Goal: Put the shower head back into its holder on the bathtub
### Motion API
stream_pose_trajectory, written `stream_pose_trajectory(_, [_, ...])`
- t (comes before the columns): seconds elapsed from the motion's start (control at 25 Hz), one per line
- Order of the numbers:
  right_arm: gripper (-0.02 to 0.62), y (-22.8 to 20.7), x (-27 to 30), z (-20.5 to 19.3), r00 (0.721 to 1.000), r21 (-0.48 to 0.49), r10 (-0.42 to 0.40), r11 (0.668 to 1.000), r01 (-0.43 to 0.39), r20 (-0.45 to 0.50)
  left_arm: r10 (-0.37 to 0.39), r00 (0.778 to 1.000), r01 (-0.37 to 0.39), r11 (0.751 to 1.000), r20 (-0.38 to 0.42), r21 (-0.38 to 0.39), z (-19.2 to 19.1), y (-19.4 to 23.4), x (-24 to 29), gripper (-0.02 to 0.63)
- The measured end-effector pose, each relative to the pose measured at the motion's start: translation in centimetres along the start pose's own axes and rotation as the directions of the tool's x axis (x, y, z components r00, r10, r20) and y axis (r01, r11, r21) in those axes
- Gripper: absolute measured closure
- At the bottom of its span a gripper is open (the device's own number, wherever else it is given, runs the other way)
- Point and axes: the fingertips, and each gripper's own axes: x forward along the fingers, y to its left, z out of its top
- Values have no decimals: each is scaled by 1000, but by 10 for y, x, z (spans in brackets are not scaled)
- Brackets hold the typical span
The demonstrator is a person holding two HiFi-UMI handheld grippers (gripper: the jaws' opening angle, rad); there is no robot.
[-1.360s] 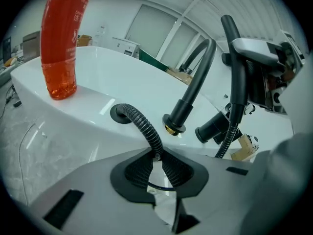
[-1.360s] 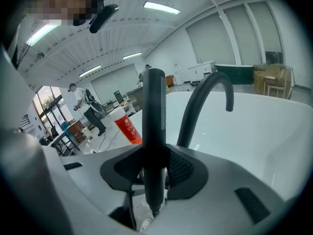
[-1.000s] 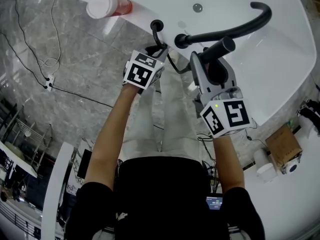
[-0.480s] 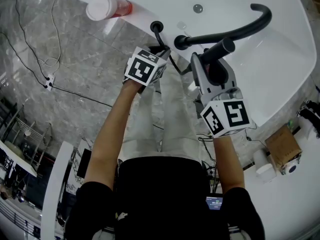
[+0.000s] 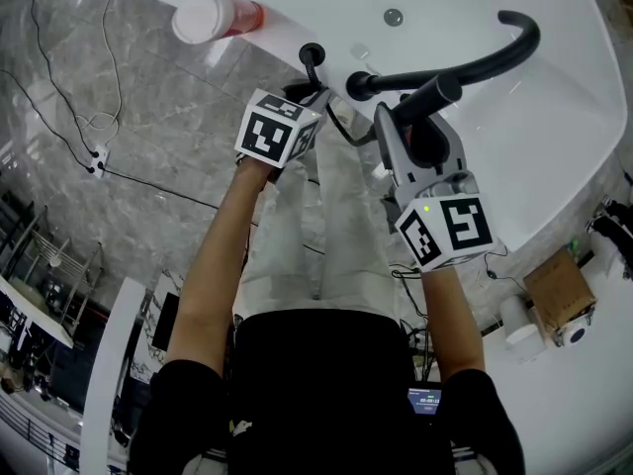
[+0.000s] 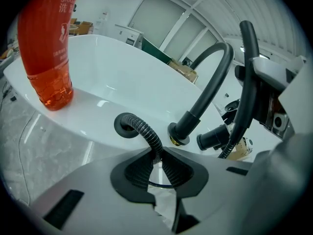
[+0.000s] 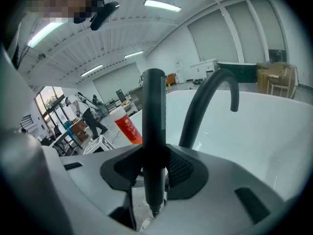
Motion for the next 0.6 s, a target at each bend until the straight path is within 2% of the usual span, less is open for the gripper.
stream_pose_trajectory(0.36, [453,1,3,1,1000,-3,2,1000,-2,-2,27,998,-26,1000,52,-15,5,4,-13,537])
stream_pose_trajectory(0.6, [453,-1,3,0,1000,-2,3,1000,-3,-1,82,990,-77,996,114,-48,14,16,-30,535])
